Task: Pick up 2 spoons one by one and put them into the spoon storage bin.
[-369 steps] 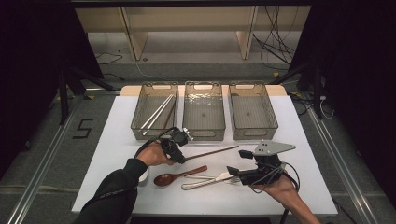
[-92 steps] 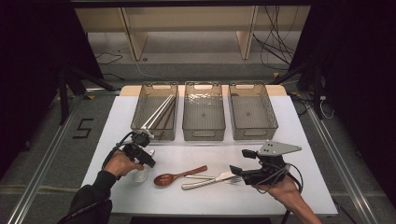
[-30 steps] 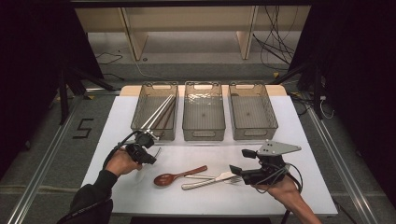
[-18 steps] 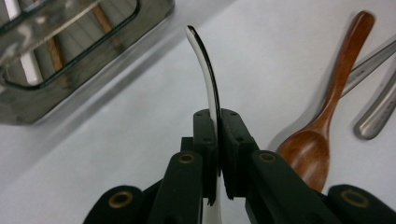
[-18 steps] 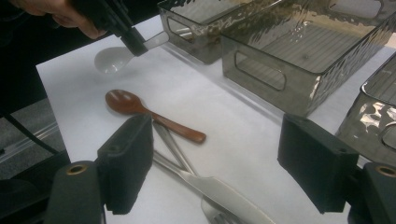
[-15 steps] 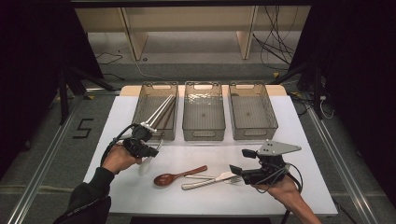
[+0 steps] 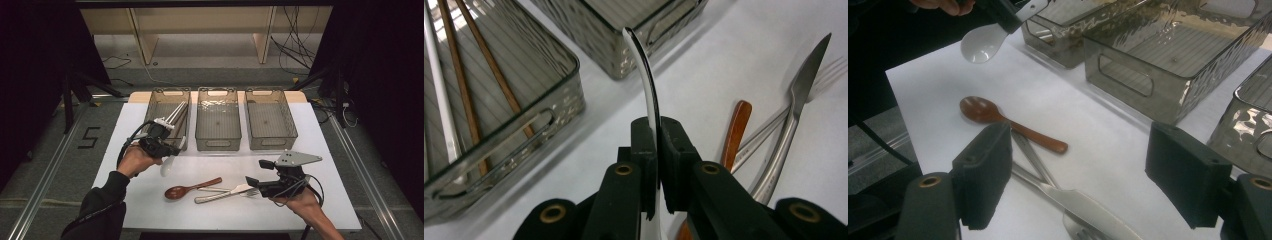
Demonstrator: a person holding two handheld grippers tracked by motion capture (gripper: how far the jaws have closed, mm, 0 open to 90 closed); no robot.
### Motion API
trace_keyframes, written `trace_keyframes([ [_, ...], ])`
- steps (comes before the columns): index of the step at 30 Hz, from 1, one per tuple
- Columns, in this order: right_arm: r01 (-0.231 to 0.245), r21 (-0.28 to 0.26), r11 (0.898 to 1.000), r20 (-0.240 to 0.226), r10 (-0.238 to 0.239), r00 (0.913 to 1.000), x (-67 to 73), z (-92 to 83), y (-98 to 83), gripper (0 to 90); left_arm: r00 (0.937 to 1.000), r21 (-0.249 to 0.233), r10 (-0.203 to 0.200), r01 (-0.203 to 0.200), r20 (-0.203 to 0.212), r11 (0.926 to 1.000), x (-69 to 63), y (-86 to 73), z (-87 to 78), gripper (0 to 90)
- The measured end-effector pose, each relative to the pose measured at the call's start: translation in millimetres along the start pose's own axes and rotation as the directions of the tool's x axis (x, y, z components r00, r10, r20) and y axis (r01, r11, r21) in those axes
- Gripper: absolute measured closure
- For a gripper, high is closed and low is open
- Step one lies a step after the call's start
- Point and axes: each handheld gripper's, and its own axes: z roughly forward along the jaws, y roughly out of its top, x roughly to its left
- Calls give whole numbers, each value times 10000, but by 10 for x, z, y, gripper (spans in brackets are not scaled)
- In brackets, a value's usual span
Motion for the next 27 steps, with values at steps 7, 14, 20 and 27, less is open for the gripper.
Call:
trace_keyframes([
  [7,-28,-40,10000,-3,28,10000,-6,-2,0,275,9998,-827,-1,-14,-186,9966,-18,156,-36,855],
  [14,-58,-60,10000,-1,58,10000,-15,-5,2,275,9999,-1186,121,-130,-84,9929,-60,399,19,855],
  [20,-104,-114,9999,-53,103,9999,-20,-11,1,275,9999,-1399,-79,57,-153,9902,-8,555,110,855],
  [27,-118,-115,9999,-82,117,9999,-23,-6,3,275,9996,-1764,-270,245,-115,9840,48,743,216,855],
])
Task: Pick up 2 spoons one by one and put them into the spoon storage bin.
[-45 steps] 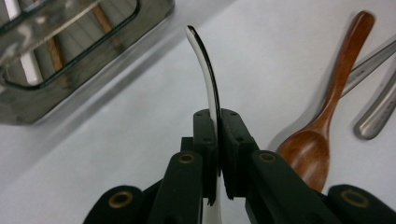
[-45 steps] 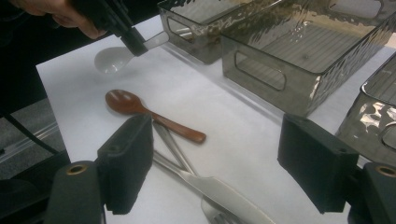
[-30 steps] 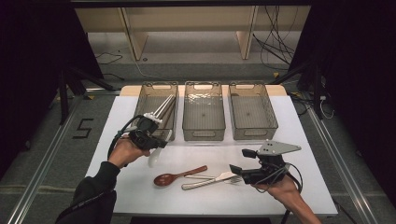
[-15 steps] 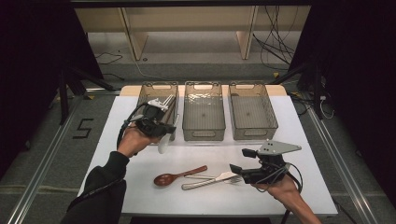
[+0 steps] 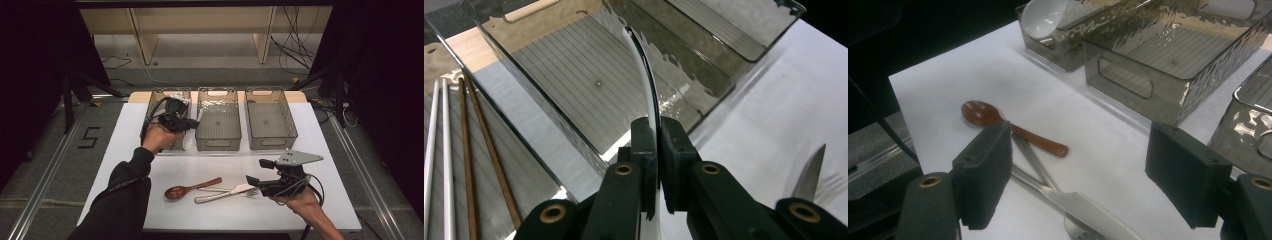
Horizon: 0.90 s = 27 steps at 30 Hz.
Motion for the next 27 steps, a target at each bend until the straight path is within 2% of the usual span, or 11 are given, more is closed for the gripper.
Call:
trace_keyframes([
  [9,-64,-24,10000,-41,63,10000,-9,-1,-3,275,9994,-192,-274,269,-221,9995,94,232,170,854],
  [16,-39,-3,10000,-42,39,10000,-12,3,-5,275,9988,-295,-378,369,-318,9989,123,345,252,854],
  [19,-13,-24,10000,-66,13,10000,-7,8,-4,275,9984,-444,-329,308,-466,9985,113,377,289,854],
  [27,-13,29,10000,-94,14,10000,-9,9,-7,275,9970,-402,-246,216,-738,9990,117,359,448,853],
])
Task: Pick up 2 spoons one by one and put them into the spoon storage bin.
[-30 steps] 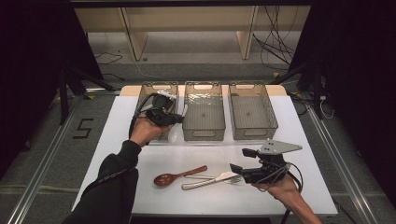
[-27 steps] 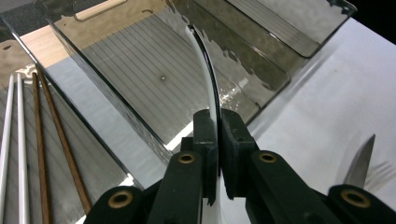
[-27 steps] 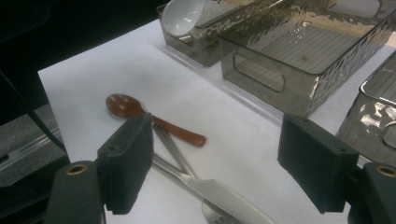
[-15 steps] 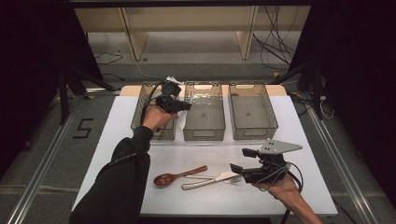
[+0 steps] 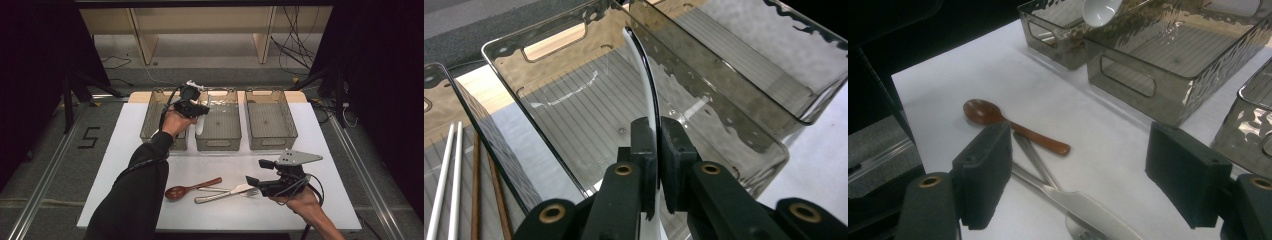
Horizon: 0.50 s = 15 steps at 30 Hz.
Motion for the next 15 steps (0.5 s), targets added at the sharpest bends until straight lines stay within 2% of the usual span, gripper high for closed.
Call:
trace_keyframes([
  [4,13,-21,10000,-6,-13,10000,-2,-4,-1,275,9999,-14,150,-150,-54,9999,-2,-40,43,852],
  [7,-7,-2,10000,-13,7,10000,-2,0,0,275,10000,-65,63,-63,-5,10000,9,-56,56,851],
  [11,23,43,10000,-23,-22,10000,7,4,1,275,9997,-31,245,-245,-81,9997,3,-72,99,849],
  [15,34,48,10000,-50,-33,10000,10,11,-1,275,9999,-74,162,-162,33,9998,4,-90,120,844],
])
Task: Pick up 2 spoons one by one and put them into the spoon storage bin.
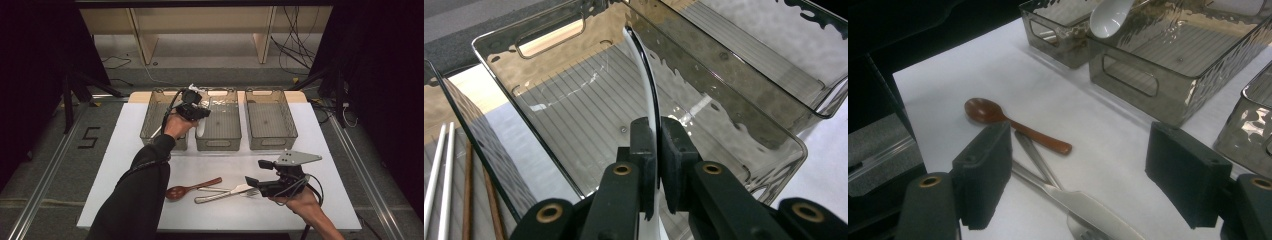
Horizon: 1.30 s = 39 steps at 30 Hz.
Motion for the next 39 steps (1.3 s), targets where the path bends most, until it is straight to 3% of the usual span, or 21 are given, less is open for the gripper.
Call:
trace_keyframes([
  [4,-8,12,10000,-18,8,10000,1,6,-1,275,10000,124,2,-2,-24,9999,-1,-36,38,838],
  [6,20,-3,10000,-12,-20,10000,4,5,0,275,9997,46,-193,192,114,9998,9,-49,43,814],
  [9,10,10,10000,-11,-10,10000,4,4,0,275,9997,283,-188,184,146,9994,-3,-41,38,639],
  [11,-7,-3,10000,-17,7,10000,2,5,0,275,9996,286,-196,190,224,9994,-16,-35,9,606],
  [14,15,20,10000,-5,-15,10000,7,5,-1,275,9995,488,-228,218,196,9986,-35,-28,-58,480],
  [17,27,8,10000,8,-27,10000,6,6,-1,275,9993,469,-41,23,378,9989,-83,-62,-164,412],
  [22,33,4,10000,19,-33,10000,12,4,1,276,9949,702,316,-384,956,9968,-142,-207,-372,327],
  [28,55,-3,10000,57,-55,10000,14,6,3,276,9885,769,676,-785,1352,9939,-223,-505,-601,268],
  [30,22,-6,10000,60,-22,10000,12,9,7,276,9887,1224,840,-993,1245,9875,-238,-570,-623,254],
  [32,31,-2,10000,63,-31,10000,14,14,6,276,9888,1267,869,-1022,1210,9867,-259,-643,-666,239],
  [34,65,37,10000,79,-66,9999,18,8,7,276,9853,1566,1023,-1235,1368,9799,-277,-729,-677,228],
  [36,42,-31,10000,62,-42,10000,13,6,8,276,9837,1877,1303,-1521,1238,9704,-276,-810,-665,212],
  [39,43,-22,10000,63,-43,10000,14,0,6,276,9830,2065,1297,-1549,1301,9661,-291,-908,-644,203],
])
